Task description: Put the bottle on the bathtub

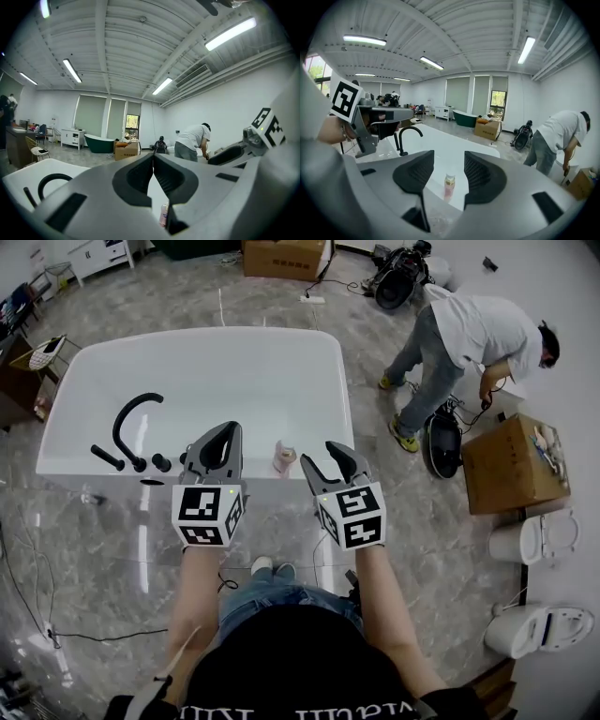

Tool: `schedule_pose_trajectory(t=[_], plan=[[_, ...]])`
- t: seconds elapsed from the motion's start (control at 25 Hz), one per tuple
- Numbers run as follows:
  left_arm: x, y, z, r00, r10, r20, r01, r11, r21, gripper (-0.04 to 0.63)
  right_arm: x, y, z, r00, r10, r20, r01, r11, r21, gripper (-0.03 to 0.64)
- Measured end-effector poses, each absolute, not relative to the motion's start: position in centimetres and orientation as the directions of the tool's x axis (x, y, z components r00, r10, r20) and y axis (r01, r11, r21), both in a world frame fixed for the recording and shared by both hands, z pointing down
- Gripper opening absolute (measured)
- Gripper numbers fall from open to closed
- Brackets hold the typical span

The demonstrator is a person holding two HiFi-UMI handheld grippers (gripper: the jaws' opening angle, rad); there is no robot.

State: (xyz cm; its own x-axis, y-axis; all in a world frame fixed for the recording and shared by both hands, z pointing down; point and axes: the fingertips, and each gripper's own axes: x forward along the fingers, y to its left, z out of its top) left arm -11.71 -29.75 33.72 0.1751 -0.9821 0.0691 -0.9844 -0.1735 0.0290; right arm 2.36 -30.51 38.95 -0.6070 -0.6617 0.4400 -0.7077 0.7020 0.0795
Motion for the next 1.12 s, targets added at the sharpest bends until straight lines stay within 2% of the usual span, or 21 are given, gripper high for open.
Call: schedule_pose_trajectory(t=[0.12, 0.16, 0.24, 0.28, 0.44, 0.64, 1.12], plan=[[-11.4, -29.0, 32.5, 0.178, -0.983, 0.05, -0.984, -0.178, 0.013, 0.012, 2.8, -29.7, 36.9, -0.588, -0.707, 0.393, -0.718, 0.68, 0.149, 0.17], [-11.2, -28.8, 32.1, 0.182, -0.982, 0.044, -0.983, -0.182, 0.004, 0.012, 3.0, -29.6, 36.4, -0.576, -0.724, 0.379, -0.727, 0.666, 0.168, 0.141], [-10.8, -28.5, 31.2, 0.187, -0.982, 0.031, -0.982, -0.188, -0.015, 0.012, 3.5, -29.3, 35.4, -0.55, -0.756, 0.354, -0.743, 0.637, 0.206, 0.038], [-10.7, -28.3, 30.8, 0.187, -0.982, 0.025, -0.982, -0.188, -0.021, 0.012, 3.7, -29.2, 34.9, -0.542, -0.767, 0.343, -0.745, 0.627, 0.226, 0.018], [-10.5, -28.1, 29.3, 0.189, -0.982, -0.005, -0.981, -0.189, -0.032, 0.012, 4.2, -28.7, 32.5, -0.533, -0.797, 0.283, -0.762, 0.598, 0.248, 0.014], [-9.8, -28.0, 29.0, 0.196, -0.98, -0.019, -0.98, -0.195, -0.045, 0.012, 6.1, -28.9, 30.1, -0.539, -0.818, 0.198, -0.811, 0.568, 0.14, 0.014], [-10.7, -28.4, 27.2, 0.19, -0.981, -0.046, -0.98, -0.187, -0.073, 0.012, 10.8, -30.4, 27.0, -0.489, -0.859, 0.153, -0.842, 0.511, 0.176, 0.014]])
